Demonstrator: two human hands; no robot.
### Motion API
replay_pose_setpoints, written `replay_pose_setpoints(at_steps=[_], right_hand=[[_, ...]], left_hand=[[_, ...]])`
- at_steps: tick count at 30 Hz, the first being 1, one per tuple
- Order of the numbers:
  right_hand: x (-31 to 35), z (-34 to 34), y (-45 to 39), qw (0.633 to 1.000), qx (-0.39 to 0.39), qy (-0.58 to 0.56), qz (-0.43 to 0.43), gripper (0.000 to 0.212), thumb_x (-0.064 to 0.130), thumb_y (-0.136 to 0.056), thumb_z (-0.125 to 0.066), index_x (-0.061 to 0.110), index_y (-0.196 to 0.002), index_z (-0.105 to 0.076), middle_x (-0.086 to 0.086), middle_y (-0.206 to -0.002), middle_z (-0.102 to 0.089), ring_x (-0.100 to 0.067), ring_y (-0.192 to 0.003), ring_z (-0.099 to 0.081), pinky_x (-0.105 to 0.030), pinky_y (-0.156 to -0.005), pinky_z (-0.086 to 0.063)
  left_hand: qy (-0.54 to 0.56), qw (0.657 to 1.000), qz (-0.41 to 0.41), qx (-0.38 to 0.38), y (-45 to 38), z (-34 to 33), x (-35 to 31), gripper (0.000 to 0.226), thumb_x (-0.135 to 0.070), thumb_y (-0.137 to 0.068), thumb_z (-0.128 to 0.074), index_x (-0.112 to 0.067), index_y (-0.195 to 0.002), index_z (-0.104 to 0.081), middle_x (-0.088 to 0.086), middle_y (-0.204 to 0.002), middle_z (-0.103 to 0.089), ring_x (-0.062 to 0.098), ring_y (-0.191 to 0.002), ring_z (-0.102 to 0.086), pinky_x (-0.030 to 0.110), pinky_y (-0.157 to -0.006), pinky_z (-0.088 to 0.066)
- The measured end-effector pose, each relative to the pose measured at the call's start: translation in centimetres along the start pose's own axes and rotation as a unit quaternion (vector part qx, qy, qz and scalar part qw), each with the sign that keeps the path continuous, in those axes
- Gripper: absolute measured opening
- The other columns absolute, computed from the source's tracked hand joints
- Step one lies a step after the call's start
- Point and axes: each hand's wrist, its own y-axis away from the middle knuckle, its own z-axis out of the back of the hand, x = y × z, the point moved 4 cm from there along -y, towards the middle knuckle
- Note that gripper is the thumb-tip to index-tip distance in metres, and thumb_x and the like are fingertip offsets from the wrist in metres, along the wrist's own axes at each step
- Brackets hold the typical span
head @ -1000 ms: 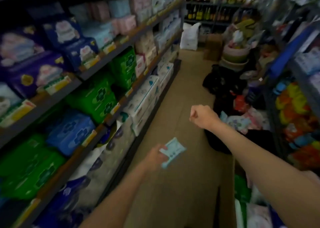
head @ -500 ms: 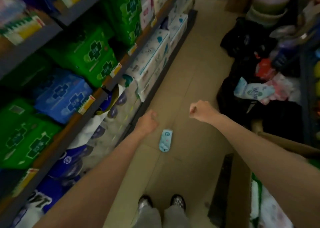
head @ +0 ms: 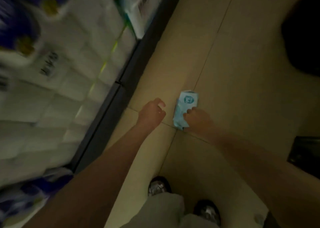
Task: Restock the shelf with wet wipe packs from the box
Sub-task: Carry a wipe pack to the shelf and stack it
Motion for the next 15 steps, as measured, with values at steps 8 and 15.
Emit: replay_pose_setpoints(at_steps=[8, 15], right_hand=[[2.7, -9.8, -7.8, 0.977, -0.009, 0.205, 0.055, 0.039, 0.013, -0.095, -0.038, 0.003, -0.132, -0.045, -0.02, -0.123, -0.059, -0.033, -0.113, -0.057, -0.043, -0.103, -0.034], [-0.7, 1.0, -4.5, 0.997, 0.011, 0.019, 0.078, 0.027, 0.012, -0.094, -0.046, 0.002, -0.116, -0.058, -0.015, -0.123, -0.058, -0.027, -0.117, -0.053, -0.031, -0.095, -0.037]], left_hand=[[-0.063, 0.997, -0.033, 0.015, -4.4, -6.7, 6.0, 0.03, -0.01, -0.087, -0.05, -0.013, -0.117, -0.056, 0.013, -0.106, -0.059, 0.026, -0.097, -0.057, 0.037, -0.089, -0.047], [-0.165, 0.983, -0.038, 0.072, -1.4, -4.1, 4.3, 0.058, -0.012, -0.088, -0.052, -0.026, -0.14, -0.031, 0.006, -0.138, -0.041, 0.03, -0.124, -0.037, 0.039, -0.105, -0.032]])
